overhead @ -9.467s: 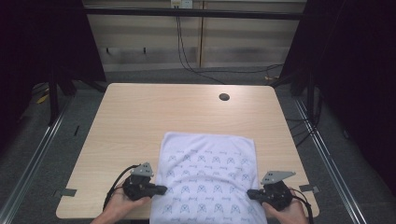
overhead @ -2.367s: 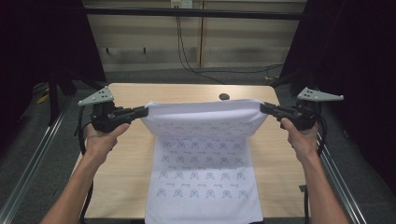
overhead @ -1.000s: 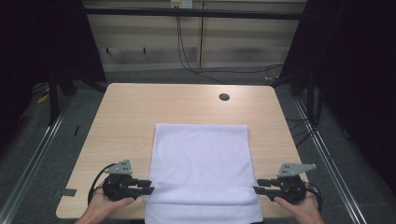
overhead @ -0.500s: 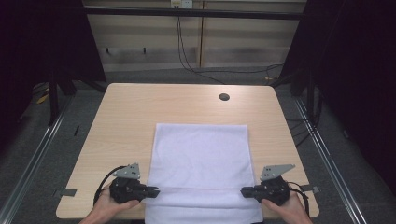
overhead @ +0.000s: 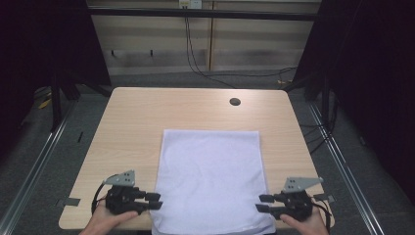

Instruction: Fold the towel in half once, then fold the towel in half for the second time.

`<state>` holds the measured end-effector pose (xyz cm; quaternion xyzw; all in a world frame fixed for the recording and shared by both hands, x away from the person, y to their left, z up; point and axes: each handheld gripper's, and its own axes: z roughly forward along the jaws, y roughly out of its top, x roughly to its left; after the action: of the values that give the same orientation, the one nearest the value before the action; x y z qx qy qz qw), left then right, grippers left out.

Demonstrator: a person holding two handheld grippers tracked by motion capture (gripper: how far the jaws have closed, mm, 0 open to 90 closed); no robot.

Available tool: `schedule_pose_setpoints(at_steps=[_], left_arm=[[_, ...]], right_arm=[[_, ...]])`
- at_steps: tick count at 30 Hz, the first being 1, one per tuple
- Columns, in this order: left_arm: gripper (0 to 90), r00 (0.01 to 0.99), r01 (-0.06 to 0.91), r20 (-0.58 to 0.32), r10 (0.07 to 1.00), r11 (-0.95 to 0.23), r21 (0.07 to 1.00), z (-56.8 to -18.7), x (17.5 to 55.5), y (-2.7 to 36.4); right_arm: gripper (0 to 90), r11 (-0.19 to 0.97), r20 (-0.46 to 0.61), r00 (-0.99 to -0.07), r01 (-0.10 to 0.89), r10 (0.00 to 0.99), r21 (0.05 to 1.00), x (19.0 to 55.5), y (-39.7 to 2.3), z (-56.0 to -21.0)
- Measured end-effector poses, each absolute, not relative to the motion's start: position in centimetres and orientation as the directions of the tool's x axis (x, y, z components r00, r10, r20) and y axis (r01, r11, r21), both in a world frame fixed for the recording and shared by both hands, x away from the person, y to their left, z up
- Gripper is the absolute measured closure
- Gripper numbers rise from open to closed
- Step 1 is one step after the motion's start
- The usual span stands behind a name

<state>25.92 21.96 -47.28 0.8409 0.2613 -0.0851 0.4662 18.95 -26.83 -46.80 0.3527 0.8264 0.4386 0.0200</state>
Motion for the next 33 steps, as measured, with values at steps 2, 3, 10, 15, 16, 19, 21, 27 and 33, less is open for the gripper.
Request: schedule_pose_setpoints(at_steps=[2,3,10,15,16,19,21,27,33], left_arm=[[65.3,0.842,0.522,-0.354,0.408,-0.442,0.73,-47.4,27.7,21.3],[65.7,0.841,0.52,-0.347,0.415,-0.444,0.73,-47.4,28.3,21.1],[69.1,0.822,0.528,-0.28,0.496,-0.479,0.701,-48.4,33.7,18.6],[65.5,0.777,0.569,-0.284,0.562,-0.433,0.699,-49.2,36.1,18.5],[65.1,0.78,0.57,-0.285,0.557,-0.447,0.69,-49.3,36.4,18.5],[66.2,0.776,0.564,-0.252,0.578,-0.459,0.686,-50.0,37.0,18.4],[68.9,0.787,0.551,-0.239,0.569,-0.474,0.687,-50.0,36.9,18.6],[74.7,0.804,0.535,-0.24,0.544,-0.484,0.693,-50.1,35.1,19.0],[74.9,0.803,0.544,-0.261,0.535,-0.482,0.686,-50.0,33.0,19.2]], right_arm=[[60.4,0.37,0.266,-0.74,0.572,0.617,0.732,20.9,-26.5,-47.3],[60.3,0.383,0.247,-0.737,0.57,0.629,0.727,21.7,-26.2,-47.4],[56.1,0.404,0.196,-0.711,0.578,0.675,0.709,26.6,-25.2,-47.9],[53.8,0.403,0.192,-0.679,0.613,0.709,0.68,29.5,-25.0,-48.4],[53.7,0.392,0.197,-0.67,0.619,0.716,0.68,30.1,-25.0,-48.5],[53.2,0.38,0.183,-0.646,0.628,0.741,0.679,31.3,-25.0,-48.9],[56.1,0.397,0.166,-0.64,0.636,0.75,0.662,31.6,-24.8,-49.5],[56.1,0.445,0.122,-0.658,0.622,0.743,0.644,30.0,-24.4,-49.4],[56.3,0.451,0.15,-0.679,0.619,0.718,0.643,27.6,-24.8,-49.3]])
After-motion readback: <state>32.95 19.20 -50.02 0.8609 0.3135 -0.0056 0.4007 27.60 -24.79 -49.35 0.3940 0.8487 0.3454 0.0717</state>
